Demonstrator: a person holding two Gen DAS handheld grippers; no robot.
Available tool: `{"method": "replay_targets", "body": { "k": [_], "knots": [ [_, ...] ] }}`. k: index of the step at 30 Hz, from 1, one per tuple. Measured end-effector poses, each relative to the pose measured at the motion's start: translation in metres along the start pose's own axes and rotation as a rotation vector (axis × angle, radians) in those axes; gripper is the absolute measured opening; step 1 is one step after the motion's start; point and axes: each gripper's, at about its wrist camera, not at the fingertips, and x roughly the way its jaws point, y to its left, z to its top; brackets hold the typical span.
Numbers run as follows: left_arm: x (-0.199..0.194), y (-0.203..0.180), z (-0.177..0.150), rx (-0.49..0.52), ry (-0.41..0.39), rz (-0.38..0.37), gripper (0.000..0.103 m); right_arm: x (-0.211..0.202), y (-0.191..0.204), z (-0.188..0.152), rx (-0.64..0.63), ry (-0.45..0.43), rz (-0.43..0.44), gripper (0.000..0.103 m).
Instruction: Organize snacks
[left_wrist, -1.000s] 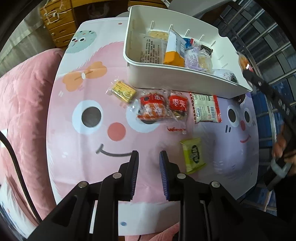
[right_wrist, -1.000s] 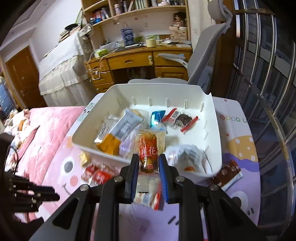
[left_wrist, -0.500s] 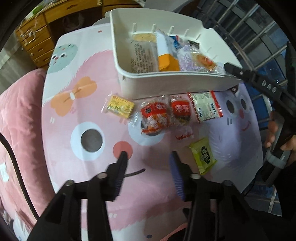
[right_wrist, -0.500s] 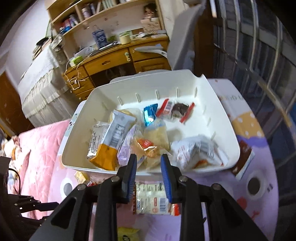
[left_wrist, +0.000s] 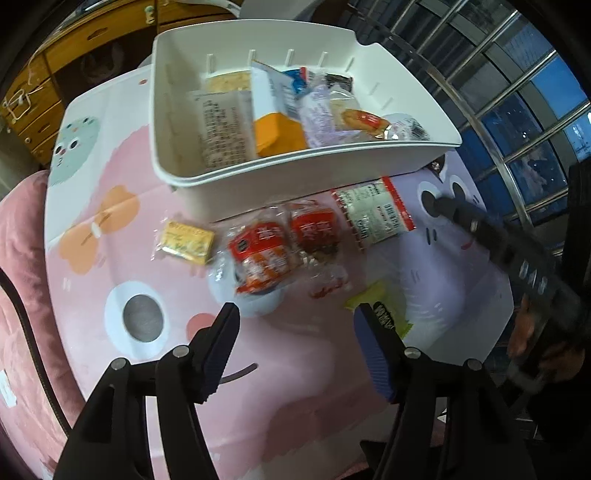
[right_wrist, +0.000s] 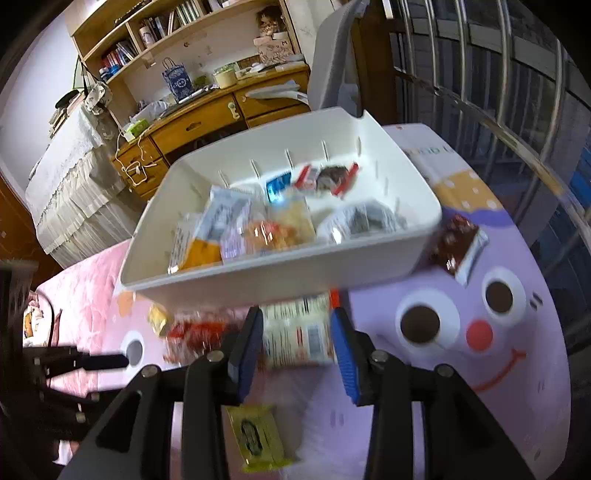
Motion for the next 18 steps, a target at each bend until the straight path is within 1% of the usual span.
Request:
{"method": "replay_targets", "body": {
  "k": [6,8,11,13,15,18],
  "knots": [
    [0.006,-0.012,0.008,0.017,-0.018,-0.021,0.065,-0.004,-0.001,-0.033,0.025,0.042,-0.009,0.042],
    [0.007,-0.016,0.012,0.015,-0.029,-0.039,0.065,-0.004,0.002,-0.043,0.025,0.060,-0.010,0.044],
    [0.011,-0.021,0.017,0.016,-0.044,-0.044,0.065,-0.005,0.010,-0.056,0.015,0.070,-0.008,0.050],
    [0.015,-0.022,0.020,0.012,-0.051,-0.040,0.065,-0.005,0.017,-0.066,-0.008,0.078,-0.011,0.056],
    [0.019,-0.024,0.023,0.006,-0.056,-0.037,0.065,-0.006,0.025,-0.074,-0.038,0.080,-0.003,0.060],
    [0.026,-0.024,0.027,0.003,-0.055,-0.004,0.065,-0.006,0.037,-0.086,-0.110,0.077,-0.007,0.062]
  ]
}}
